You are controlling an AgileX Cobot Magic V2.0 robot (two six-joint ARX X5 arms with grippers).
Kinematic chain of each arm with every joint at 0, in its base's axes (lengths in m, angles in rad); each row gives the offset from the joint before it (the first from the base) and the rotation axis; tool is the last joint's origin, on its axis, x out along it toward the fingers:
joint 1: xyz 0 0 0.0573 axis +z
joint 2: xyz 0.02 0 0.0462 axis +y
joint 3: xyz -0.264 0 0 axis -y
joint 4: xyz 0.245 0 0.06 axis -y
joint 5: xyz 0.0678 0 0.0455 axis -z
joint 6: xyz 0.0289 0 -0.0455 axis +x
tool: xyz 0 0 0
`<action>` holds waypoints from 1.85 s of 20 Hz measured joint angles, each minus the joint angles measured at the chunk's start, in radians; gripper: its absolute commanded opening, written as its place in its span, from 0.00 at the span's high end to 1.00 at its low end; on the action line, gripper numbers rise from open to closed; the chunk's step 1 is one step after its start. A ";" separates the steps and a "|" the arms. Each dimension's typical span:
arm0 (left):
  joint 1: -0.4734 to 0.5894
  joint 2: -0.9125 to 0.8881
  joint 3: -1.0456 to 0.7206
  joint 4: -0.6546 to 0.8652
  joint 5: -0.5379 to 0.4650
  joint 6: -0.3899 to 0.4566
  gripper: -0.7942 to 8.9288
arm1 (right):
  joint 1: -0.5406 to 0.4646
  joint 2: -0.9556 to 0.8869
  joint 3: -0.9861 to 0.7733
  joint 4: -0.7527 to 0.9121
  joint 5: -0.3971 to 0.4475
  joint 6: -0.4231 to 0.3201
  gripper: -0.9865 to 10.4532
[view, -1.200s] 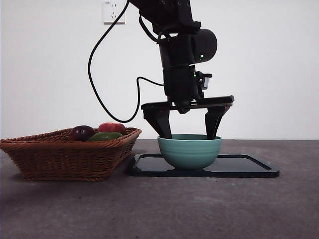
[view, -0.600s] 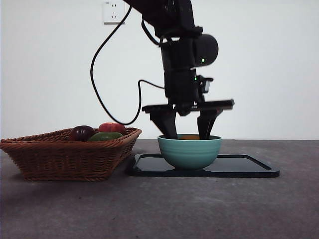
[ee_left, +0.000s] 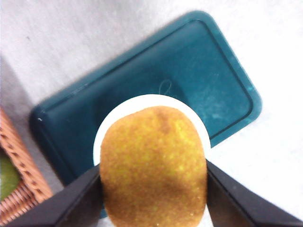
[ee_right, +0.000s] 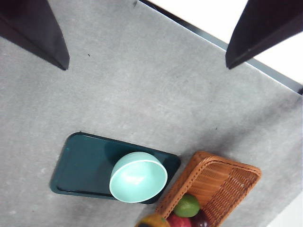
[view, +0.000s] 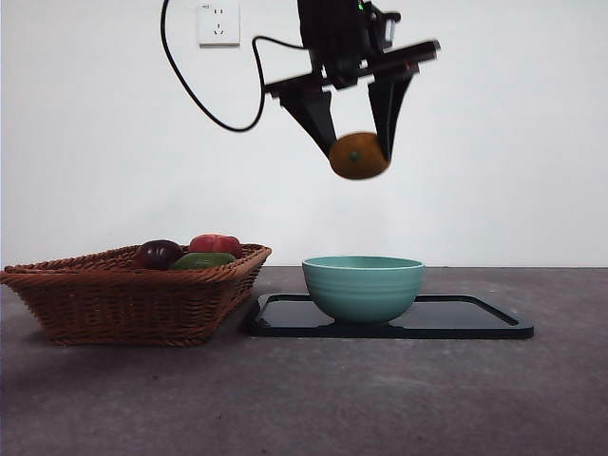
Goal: Pick up the wifruite, put it on the bowl, pick up the plate, put it on desk
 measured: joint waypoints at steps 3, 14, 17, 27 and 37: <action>0.012 -0.129 -0.105 0.000 0.000 0.004 0.64 | 0.000 0.000 0.000 0.000 0.001 0.000 0.40; 0.213 -0.724 -0.919 0.000 0.000 0.019 0.64 | 0.000 0.000 0.000 0.000 0.001 0.001 0.40; 0.281 -0.814 -1.072 0.076 -0.001 0.014 0.64 | 0.000 0.000 0.000 0.000 -0.001 0.001 0.40; 0.308 -0.756 -1.320 0.486 -0.001 -0.089 0.64 | 0.000 0.000 0.000 0.000 -0.002 0.003 0.40; 0.314 -0.532 -1.330 0.643 0.000 -0.096 0.64 | 0.000 0.000 0.000 0.000 -0.002 0.003 0.40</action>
